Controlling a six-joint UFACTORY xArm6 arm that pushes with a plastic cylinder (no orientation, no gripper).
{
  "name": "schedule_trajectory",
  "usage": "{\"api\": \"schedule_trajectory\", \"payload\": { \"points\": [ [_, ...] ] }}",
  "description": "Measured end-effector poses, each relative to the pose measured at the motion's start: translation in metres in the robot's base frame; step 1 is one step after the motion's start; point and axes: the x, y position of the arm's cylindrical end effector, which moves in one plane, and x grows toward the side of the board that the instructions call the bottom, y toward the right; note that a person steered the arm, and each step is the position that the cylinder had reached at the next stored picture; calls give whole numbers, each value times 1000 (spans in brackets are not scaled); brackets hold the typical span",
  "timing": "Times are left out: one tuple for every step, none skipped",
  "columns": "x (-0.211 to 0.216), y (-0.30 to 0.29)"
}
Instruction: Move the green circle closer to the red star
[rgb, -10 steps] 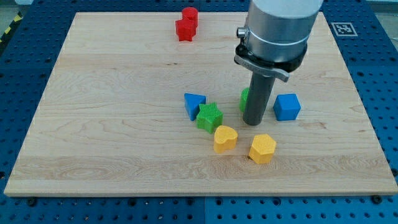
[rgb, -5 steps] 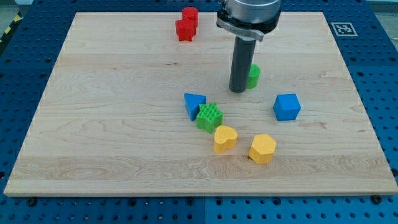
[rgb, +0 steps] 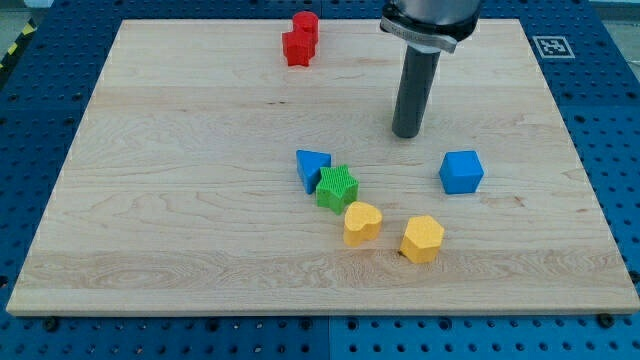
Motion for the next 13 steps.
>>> {"api": "schedule_trajectory", "payload": {
  "points": [
    [-16,3],
    [-31,11],
    [-50,28],
    [-59,45],
    [-49,92],
    [-61,110],
    [-74,107],
    [-89,85],
    [-90,53],
    [-90,13],
    [-90,-33],
    [-90,-57],
    [-75,-57]
  ]
}}
